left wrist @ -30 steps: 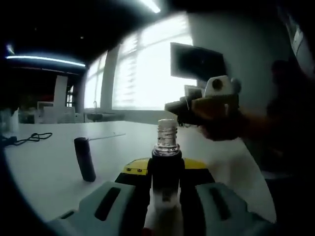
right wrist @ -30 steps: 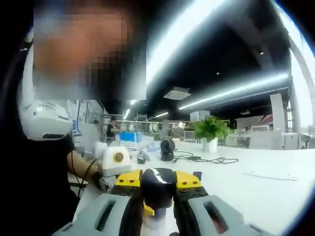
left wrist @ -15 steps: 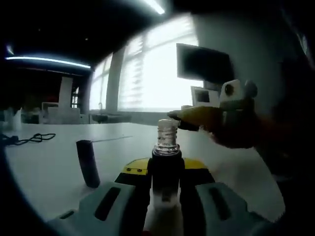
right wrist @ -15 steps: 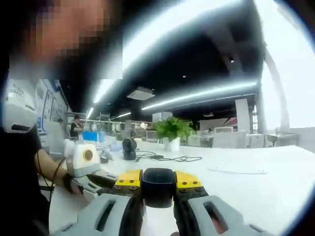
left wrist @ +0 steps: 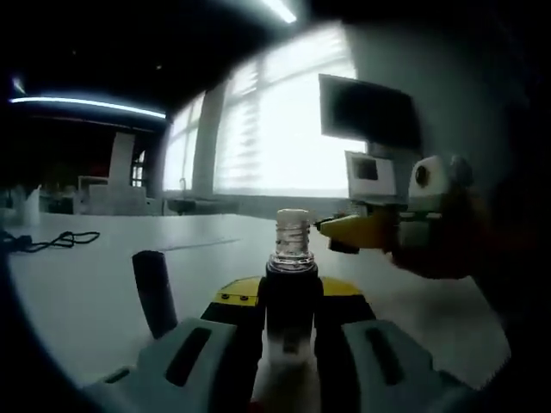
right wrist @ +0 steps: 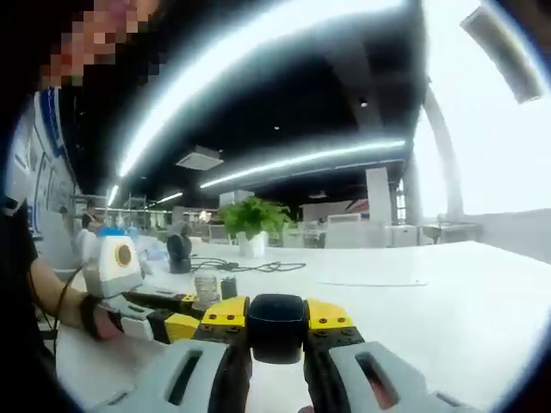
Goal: Pick up cosmetic bottle twist off cap place on table pick up cap screw tight cap place on table
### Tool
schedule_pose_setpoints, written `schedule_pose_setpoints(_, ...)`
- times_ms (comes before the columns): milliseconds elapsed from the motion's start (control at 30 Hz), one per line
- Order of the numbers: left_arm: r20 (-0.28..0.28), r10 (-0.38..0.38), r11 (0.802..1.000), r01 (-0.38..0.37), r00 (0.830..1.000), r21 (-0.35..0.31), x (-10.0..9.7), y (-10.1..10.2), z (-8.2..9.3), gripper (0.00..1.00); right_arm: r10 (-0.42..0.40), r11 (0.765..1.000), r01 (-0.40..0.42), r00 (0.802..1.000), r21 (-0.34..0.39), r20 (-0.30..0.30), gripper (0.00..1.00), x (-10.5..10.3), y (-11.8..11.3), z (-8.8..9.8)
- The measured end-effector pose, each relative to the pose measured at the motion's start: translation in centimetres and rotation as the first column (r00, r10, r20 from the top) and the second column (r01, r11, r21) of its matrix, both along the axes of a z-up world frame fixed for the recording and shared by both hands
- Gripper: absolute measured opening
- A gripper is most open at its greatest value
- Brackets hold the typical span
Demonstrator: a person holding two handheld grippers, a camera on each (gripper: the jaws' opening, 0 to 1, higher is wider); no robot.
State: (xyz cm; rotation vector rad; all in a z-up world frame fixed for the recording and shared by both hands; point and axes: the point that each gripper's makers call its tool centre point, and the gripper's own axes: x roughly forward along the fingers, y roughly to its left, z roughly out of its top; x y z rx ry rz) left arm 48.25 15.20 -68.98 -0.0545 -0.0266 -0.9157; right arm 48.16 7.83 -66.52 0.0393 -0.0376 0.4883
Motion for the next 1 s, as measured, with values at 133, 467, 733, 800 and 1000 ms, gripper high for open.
schedule_pose_setpoints(133,-0.003,0.012,1.0,-0.012,1.0,-0.003,1.0,-0.4,0.0,0.12,-0.04,0.999,0.04,0.999,-0.014,-0.012,0.17,0.6,-0.4,-1.0)
schedule_pose_setpoints(467,0.015,0.027,1.0,-0.026,1.0,-0.017,3.1,-2.2,0.6,0.12,-0.156,0.988,0.155,0.986,-0.024,-0.057,0.17,1.9,-2.1,-2.9)
schedule_pose_setpoints(733,0.003,0.07,0.998,-0.07,0.998,-0.003,4.2,-2.7,0.2,0.12,-0.23,0.971,0.224,0.97,-0.087,-0.077,0.17,2.2,-2.8,-4.4)
schedule_pose_setpoints(800,0.017,0.074,0.997,-0.074,0.997,0.004,4.1,-2.6,0.1,0.12,-0.234,0.966,0.224,0.97,-0.126,-0.067,0.17,2.2,-2.2,-4.6)
schedule_pose_setpoints(1000,0.055,0.065,0.998,-0.066,0.996,0.016,3.9,-2.5,0.2,0.12,-0.238,0.963,0.225,0.968,-0.145,-0.08,0.17,2.3,-2.3,-4.9)
